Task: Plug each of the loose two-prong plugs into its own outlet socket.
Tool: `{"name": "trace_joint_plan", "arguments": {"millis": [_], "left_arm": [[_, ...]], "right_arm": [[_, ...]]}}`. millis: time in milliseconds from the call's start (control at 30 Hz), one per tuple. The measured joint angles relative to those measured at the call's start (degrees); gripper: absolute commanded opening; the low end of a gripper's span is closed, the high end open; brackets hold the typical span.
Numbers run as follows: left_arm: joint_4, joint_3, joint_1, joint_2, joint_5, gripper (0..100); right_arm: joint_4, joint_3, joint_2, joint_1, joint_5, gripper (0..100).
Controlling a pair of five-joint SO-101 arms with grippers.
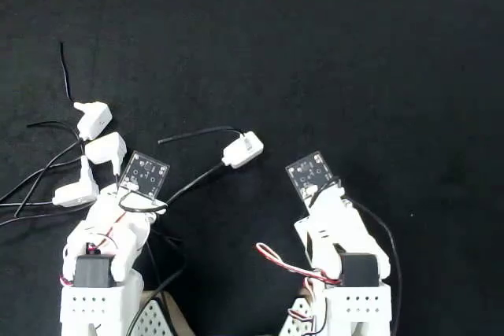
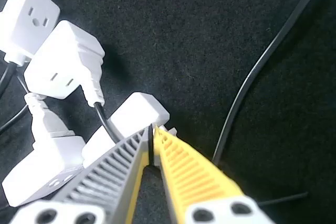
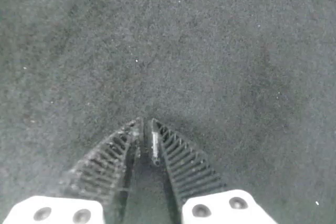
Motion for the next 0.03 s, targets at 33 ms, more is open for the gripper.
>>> {"name": "trace_joint_plan", "arguments": {"millis": [33], "left_arm": [[0.0, 0.0, 0.0, 0.0, 0.0, 3]], "right_arm": [[0.0, 0.0, 0.0, 0.0, 0.0, 1.5]]}}
